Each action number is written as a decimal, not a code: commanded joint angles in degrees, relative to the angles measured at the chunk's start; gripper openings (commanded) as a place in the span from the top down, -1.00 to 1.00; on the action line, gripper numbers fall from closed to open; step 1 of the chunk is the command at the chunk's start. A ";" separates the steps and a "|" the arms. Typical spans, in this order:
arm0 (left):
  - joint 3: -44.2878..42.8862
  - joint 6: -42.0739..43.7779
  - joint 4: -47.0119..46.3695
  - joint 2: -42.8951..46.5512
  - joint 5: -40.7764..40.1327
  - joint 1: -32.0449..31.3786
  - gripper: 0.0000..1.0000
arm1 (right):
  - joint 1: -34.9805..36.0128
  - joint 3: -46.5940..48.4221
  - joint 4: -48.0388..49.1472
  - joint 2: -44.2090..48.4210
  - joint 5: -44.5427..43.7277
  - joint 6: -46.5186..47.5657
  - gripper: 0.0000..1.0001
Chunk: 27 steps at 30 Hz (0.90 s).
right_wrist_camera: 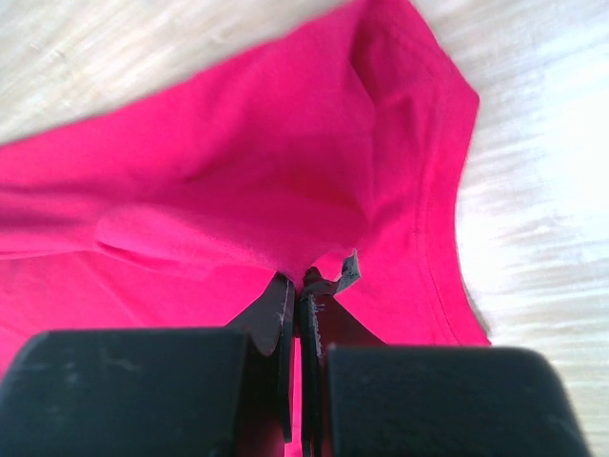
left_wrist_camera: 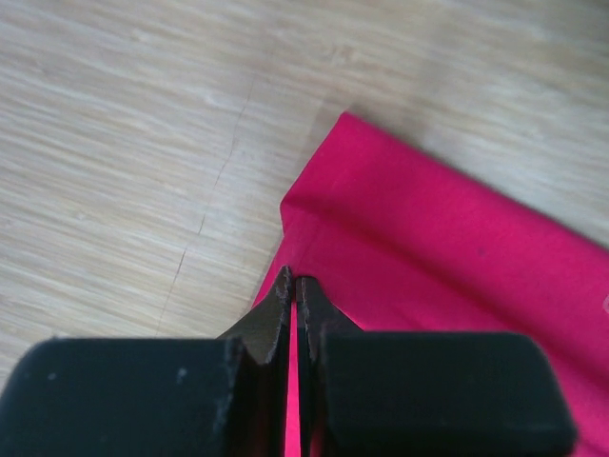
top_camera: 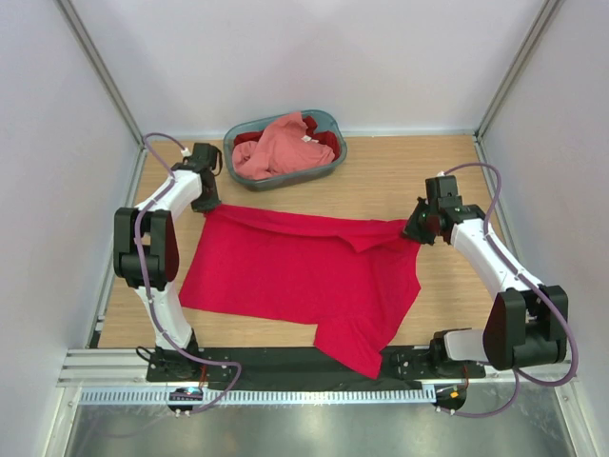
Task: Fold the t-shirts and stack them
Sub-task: Fold the tshirt
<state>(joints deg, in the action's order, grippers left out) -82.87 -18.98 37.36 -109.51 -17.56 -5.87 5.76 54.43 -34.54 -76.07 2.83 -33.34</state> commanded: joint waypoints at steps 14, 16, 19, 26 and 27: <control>1.13 0.09 2.89 0.27 -2.30 0.42 0.99 | -0.22 -7.76 0.62 2.60 2.18 -0.85 0.98; 1.74 0.09 2.89 0.35 -2.13 0.42 0.98 | -0.31 -8.20 0.18 2.68 2.00 -0.76 0.98; 2.36 0.09 3.07 0.62 -2.04 0.51 0.95 | -0.31 -8.64 -0.26 2.95 2.00 -0.67 0.98; 3.59 -0.18 3.59 2.28 -1.25 0.42 0.39 | -0.31 -10.84 -2.01 4.35 3.67 -0.58 0.93; 3.68 -0.18 3.68 2.64 -1.16 0.42 0.22 | -0.31 -11.01 -2.54 4.70 4.28 -0.41 0.84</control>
<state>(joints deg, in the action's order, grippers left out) -79.77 -18.94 40.34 -109.56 -18.61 -5.87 5.76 44.05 -35.18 -73.67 5.58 -33.58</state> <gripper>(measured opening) 0.329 0.061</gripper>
